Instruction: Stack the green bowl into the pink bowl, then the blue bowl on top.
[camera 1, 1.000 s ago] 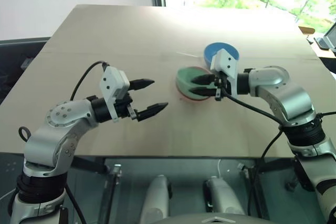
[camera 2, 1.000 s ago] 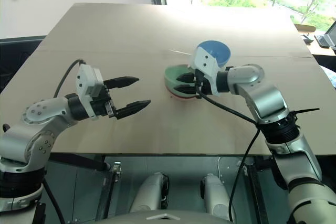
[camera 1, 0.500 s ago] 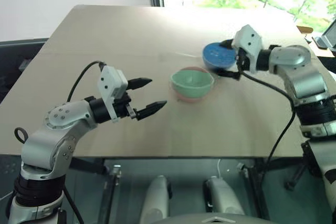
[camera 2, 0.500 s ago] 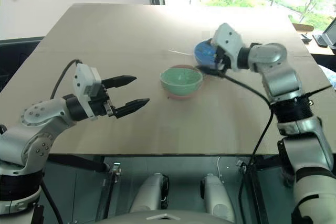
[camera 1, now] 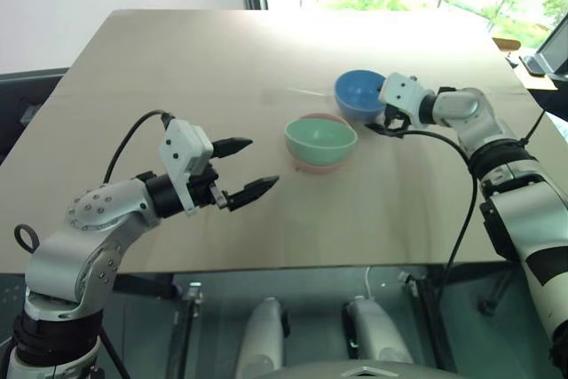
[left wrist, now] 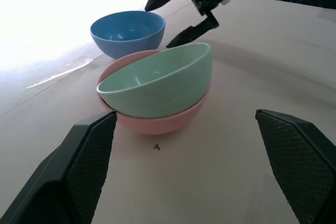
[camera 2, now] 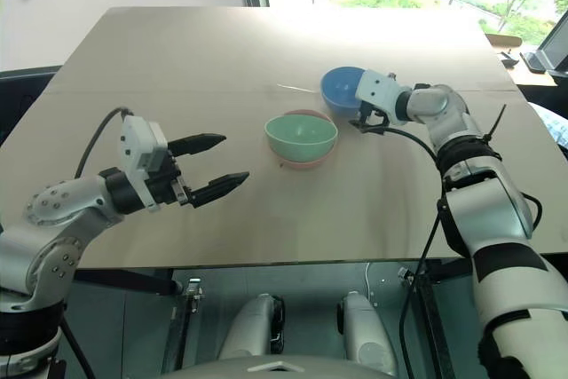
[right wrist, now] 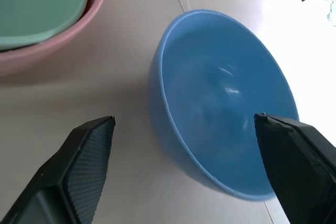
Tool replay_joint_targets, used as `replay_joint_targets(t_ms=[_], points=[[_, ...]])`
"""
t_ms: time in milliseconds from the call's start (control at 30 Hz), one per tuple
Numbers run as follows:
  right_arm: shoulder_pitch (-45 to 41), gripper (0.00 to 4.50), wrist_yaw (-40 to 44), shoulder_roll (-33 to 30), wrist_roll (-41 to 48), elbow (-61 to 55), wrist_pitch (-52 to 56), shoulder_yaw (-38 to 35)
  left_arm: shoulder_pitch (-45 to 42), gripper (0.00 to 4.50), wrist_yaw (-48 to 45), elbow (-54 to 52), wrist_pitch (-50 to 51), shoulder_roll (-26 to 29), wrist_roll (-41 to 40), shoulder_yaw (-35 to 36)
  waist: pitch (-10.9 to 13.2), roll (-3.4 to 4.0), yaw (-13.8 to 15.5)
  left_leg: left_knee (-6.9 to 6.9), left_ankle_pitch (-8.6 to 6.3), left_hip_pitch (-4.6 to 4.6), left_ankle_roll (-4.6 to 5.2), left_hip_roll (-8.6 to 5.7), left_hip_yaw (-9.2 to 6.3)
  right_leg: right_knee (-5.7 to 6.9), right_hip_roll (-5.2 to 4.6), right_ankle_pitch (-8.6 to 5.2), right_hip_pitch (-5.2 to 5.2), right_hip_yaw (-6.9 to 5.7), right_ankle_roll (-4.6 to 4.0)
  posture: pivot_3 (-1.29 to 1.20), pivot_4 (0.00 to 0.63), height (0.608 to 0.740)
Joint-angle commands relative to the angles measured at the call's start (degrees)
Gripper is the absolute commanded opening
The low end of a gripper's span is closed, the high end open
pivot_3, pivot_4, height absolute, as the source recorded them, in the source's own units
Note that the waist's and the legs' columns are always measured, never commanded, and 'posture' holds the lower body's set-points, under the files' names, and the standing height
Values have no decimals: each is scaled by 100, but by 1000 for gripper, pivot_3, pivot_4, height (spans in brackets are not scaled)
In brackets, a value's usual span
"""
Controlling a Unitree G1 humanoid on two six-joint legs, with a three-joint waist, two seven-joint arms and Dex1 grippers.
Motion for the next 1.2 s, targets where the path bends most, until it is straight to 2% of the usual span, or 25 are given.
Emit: replay_joint_targets(t_ms=[33,167,267,467,533,600,700,767,833,900,967,1067,1200], points=[[-269,2800,-132,47,-118,144,-160,-105,125,4500,92,-346,13,93,-134,308,0,0,3,0,0,0,0,0,1,0,0,0,0,0,0,0,150,740],[-270,1119,-171,91,-196,247,-161,-163,144,4500,168,-378,21,110,-144,292,1,1,9,1,0,1,0,0,0,1,0,0,0,-1,0,0,150,740],[-261,55,-248,77,-283,266,-223,-153,138,4500,223,-397,36,114,-158,266,1,1,7,1,0,2,0,0,0,2,0,0,0,-1,0,0,150,740],[-345,55,-324,-46,-433,213,-457,-168,117,4500,229,-351,4,140,-163,244,2,4,0,0,0,2,0,0,0,2,1,0,0,0,0,0,150,740],[-453,55,62,-61,-103,95,-435,-447,104,4500,225,-322,-24,143,-139,221,3,5,-1,0,0,2,0,0,1,2,1,0,0,0,0,0,150,740],[-552,55,940,-27,488,-178,-219,-842,98,4500,212,-281,-60,138,-103,194,5,6,-3,0,0,1,0,0,1,2,1,0,0,0,0,0,150,740],[-368,55,2649,-42,1498,-1513,687,-1193,128,4500,177,-196,-145,116,-16,127,8,12,-5,-1,0,3,0,1,0,4,2,1,0,0,1,0,150,740],[-107,55,3190,-118,1899,-2500,1453,-1235,125,4500,168,-153,-187,103,29,78,12,19,7,-3,0,2,0,2,-2,3,3,0,0,-3,1,0,150,740],[305,55,3494,-230,2341,-3973,2621,-1140,60,4500,146,-79,-232,66,64,-13,11,18,35,-3,0,1,0,3,-8,3,2,0,1,-8,0,0,150,740],[759,55,3688,-316,2675,-5313,3602,-903,-21,4500,130,1,-284,27,102,-107,11,18,85,-1,-1,0,0,2,-14,0,-1,0,6,-16,0,0,150,740],[1103,55,3676,-306,2763,-5952,4078,-724,-76,4500,112,69,-339,2,151,-175,11,17,116,2,-1,-2,0,0,-12,0,-2,0,6,-16,0,0,150,740],[1472,55,3558,-286,2555,-6210,4035,-451,-123,4500,99,126,-396,-41,226,-246,11,18,121,7,-1,0,0,1,-10,8,1,0,3,-14,0,0,150,740],[1585,55,3362,-257,2107,-5951,3617,-96,-81,4500,143,63,-423,-81,246,-265,12,18,126,10,0,1,0,1,-9,11,2,-1,2,-14,0,0,150,740]])
